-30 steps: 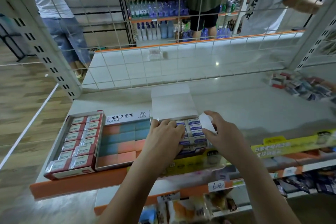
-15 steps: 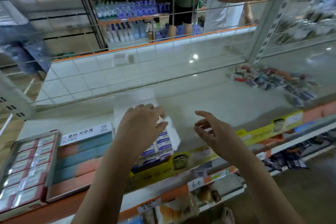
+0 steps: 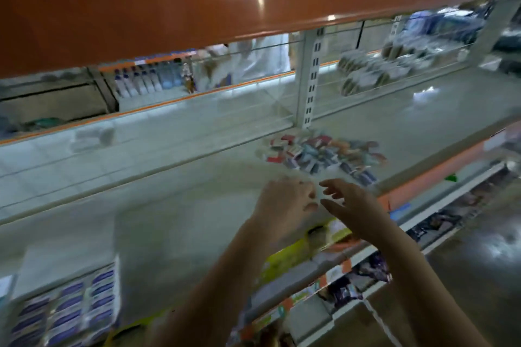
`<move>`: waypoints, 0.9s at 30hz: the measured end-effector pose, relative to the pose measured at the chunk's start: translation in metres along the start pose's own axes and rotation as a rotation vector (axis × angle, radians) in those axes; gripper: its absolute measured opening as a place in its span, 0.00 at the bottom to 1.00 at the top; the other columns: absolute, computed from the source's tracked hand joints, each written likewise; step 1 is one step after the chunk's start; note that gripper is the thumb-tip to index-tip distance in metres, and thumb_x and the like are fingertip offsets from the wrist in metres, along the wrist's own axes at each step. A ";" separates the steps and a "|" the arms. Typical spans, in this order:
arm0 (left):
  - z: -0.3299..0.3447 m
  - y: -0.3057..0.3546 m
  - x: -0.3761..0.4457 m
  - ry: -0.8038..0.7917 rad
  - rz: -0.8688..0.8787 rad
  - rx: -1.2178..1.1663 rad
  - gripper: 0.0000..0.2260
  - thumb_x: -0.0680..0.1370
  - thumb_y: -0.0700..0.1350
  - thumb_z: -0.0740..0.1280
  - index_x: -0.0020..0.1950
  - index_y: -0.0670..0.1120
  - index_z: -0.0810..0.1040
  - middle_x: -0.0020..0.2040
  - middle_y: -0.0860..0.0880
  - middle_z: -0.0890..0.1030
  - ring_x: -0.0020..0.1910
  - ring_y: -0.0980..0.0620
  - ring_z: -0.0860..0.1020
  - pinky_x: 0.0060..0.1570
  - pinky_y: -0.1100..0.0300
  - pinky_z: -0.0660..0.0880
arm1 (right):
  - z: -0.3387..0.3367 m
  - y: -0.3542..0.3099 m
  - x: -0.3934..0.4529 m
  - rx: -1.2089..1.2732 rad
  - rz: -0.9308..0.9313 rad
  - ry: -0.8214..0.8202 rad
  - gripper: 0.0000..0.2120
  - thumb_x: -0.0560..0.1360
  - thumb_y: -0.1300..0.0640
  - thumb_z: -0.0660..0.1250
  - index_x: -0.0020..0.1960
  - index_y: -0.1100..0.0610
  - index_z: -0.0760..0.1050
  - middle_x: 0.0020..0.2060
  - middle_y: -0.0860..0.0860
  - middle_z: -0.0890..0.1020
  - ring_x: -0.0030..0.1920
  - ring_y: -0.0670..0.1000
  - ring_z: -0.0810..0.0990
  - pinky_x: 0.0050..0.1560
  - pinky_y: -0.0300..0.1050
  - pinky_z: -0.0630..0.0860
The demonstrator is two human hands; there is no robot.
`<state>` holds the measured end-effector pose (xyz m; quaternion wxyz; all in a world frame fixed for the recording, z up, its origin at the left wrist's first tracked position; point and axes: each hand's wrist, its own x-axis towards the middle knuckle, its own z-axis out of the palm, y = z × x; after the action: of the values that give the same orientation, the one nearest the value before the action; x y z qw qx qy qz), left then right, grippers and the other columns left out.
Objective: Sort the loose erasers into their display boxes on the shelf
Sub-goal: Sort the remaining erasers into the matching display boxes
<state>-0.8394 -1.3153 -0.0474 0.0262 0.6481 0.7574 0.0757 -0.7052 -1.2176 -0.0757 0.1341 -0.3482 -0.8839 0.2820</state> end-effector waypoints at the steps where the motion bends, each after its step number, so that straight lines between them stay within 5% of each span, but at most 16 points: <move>1: 0.007 0.012 0.015 -0.005 0.015 0.005 0.13 0.79 0.52 0.60 0.59 0.48 0.74 0.58 0.46 0.76 0.59 0.45 0.72 0.54 0.53 0.68 | -0.008 0.016 0.005 -0.005 0.012 0.011 0.18 0.76 0.54 0.65 0.65 0.54 0.71 0.55 0.51 0.78 0.55 0.50 0.77 0.54 0.44 0.73; 7: 0.036 0.044 0.088 -0.015 0.016 0.005 0.14 0.78 0.50 0.62 0.61 0.44 0.71 0.60 0.43 0.74 0.59 0.42 0.72 0.53 0.52 0.69 | -0.044 0.082 0.032 -0.047 0.040 0.140 0.14 0.75 0.57 0.66 0.60 0.59 0.75 0.52 0.55 0.80 0.51 0.54 0.78 0.47 0.41 0.69; 13: 0.051 0.056 0.126 -0.014 -0.010 -0.008 0.17 0.77 0.45 0.63 0.66 0.47 0.68 0.64 0.46 0.69 0.58 0.43 0.73 0.50 0.51 0.71 | -0.050 0.115 0.063 -0.026 0.175 0.322 0.16 0.74 0.57 0.67 0.61 0.59 0.74 0.55 0.58 0.77 0.52 0.59 0.78 0.52 0.48 0.73; 21: 0.058 0.053 0.151 -0.019 -0.023 0.003 0.21 0.77 0.36 0.61 0.69 0.47 0.66 0.67 0.47 0.67 0.61 0.45 0.72 0.53 0.48 0.75 | -0.050 0.133 0.090 -0.137 0.115 0.217 0.19 0.72 0.63 0.63 0.63 0.58 0.74 0.56 0.59 0.77 0.55 0.60 0.75 0.56 0.47 0.69; 27: 0.056 0.050 0.157 0.013 -0.035 0.058 0.22 0.77 0.36 0.60 0.70 0.45 0.64 0.65 0.46 0.69 0.60 0.45 0.73 0.50 0.50 0.76 | -0.057 0.137 0.094 -0.084 0.083 0.191 0.16 0.70 0.64 0.67 0.57 0.61 0.77 0.52 0.59 0.77 0.52 0.59 0.76 0.50 0.45 0.69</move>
<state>-0.8081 -1.1486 -0.0864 0.0037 0.6348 0.7705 0.0575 -0.6746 -1.0481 -0.1072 0.1912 -0.4152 -0.8629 0.2157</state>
